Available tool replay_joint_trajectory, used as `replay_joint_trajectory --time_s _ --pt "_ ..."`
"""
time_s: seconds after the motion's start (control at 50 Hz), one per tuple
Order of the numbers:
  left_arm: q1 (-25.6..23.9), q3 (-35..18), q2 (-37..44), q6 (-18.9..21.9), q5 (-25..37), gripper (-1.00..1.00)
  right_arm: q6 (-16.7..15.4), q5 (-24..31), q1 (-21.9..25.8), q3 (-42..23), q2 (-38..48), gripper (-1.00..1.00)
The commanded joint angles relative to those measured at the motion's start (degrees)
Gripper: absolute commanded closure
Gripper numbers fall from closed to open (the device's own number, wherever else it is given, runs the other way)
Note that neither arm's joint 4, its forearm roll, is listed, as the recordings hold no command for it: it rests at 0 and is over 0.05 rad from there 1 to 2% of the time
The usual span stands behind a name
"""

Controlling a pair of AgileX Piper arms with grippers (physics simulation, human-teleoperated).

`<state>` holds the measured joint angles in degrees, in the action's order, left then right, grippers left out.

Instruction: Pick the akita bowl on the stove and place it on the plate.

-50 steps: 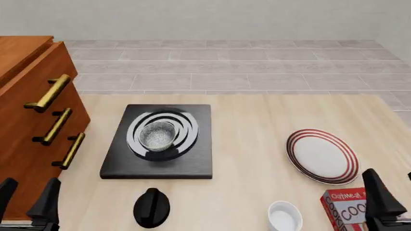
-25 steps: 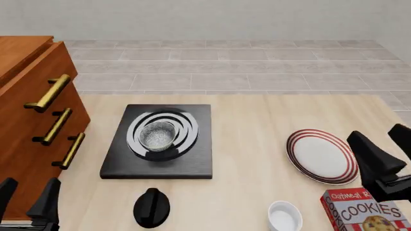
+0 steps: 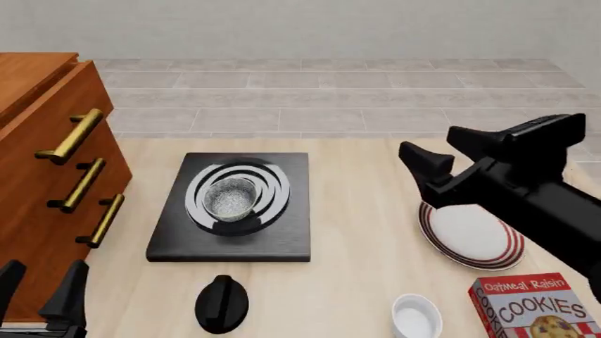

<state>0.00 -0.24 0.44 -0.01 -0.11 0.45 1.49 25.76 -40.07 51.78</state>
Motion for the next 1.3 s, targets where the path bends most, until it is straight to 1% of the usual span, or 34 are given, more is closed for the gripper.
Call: replay_joint_trajectory --time_s 0.02,0.16,0.22,0.28,0.3,0.32,0.36,0.44,0.58,0.62,0.7,0.72,0.76,0.78,0.92,0.96,1.02,1.04,1.08,1.22,1.3 --pt "0.0 0.0 0.0 0.0 0.0 -1.0 0.97 -1.94 5.36 -6.16 11.8 -1.0" --pt "-0.01 0.0 -0.01 0.0 0.0 -1.0 2.01 -3.39 7.64 -9.5 17.58 -1.0" --pt "0.0 0.0 0.01 0.01 0.0 -1.0 3.44 -2.71 9.42 -11.73 20.9 -1.0" --pt "-0.01 0.0 0.0 0.0 0.0 -1.0 3.65 -2.91 11.16 -13.45 23.28 -1.0" --pt "-0.01 0.0 0.0 0.0 0.0 -1.0 4.82 -2.77 11.49 -14.14 24.26 -1.0" --pt "0.0 0.0 0.0 0.0 0.0 -1.0 4.5 -3.14 11.55 -14.35 24.78 -1.0" --pt "-0.01 0.0 0.0 0.0 0.0 -1.0 5.3 -3.21 12.94 -15.69 26.79 -1.0" --pt "0.01 0.0 -0.01 -0.01 0.0 -1.0 6.48 -3.94 13.38 -16.86 28.92 -1.0" --pt "0.0 0.0 -0.01 0.02 0.0 -1.0 5.92 -4.21 14.67 -19.41 33.15 -1.0" --pt "-0.01 0.0 0.01 0.0 0.0 -1.0 6.61 -4.3 15.55 -20.27 34.85 -1.0" --pt "0.0 0.0 0.0 -0.01 0.0 -1.0 6.95 -4.6 15.91 -21.27 37.15 -1.0" --pt "-0.01 0.0 -0.01 0.01 0.0 -1.0 7.7 -4.73 15.99 -21.66 38.13 -1.0" --pt "0.0 0.0 0.0 -0.01 0.0 -1.0 7.28 -4.67 16.61 -22.25 39.32 -1.0" --pt "-0.01 0.0 0.01 0.01 0.0 -1.0 7.76 -4.64 16.52 -22.6 39.74 -1.0" --pt "0.0 0.0 0.0 0.0 0.0 -1.0 7.72 -3.76 17.48 -25.11 43.23 -1.0" --pt "0.0 0.0 0.01 0.01 0.0 -1.0 8.36 -3.61 17.67 -25.63 44.11 -1.0" --pt "0.0 0.0 0.0 0.0 0.0 -1.0 6.83 -2.98 17.9 -27.09 46.45 -1.0" --pt "-0.01 0.0 0.0 0.0 0.0 -1.0 7.1 -3.03 17.6 -27.43 46.85 -1.0" --pt "-0.01 0.0 0.0 -0.01 0.0 -1.0 6.56 -2.54 17.04 -28.37 47.93 -1.0" --pt "0.0 0.0 0.01 0.01 0.0 -1.0 8.51 -2.28 17.39 -30.2 50.91 -1.0" --pt "0.01 0.0 -0.01 0.0 0.0 -1.0 8.79 -1.43 17.97 -31.84 52.95 -1.0"
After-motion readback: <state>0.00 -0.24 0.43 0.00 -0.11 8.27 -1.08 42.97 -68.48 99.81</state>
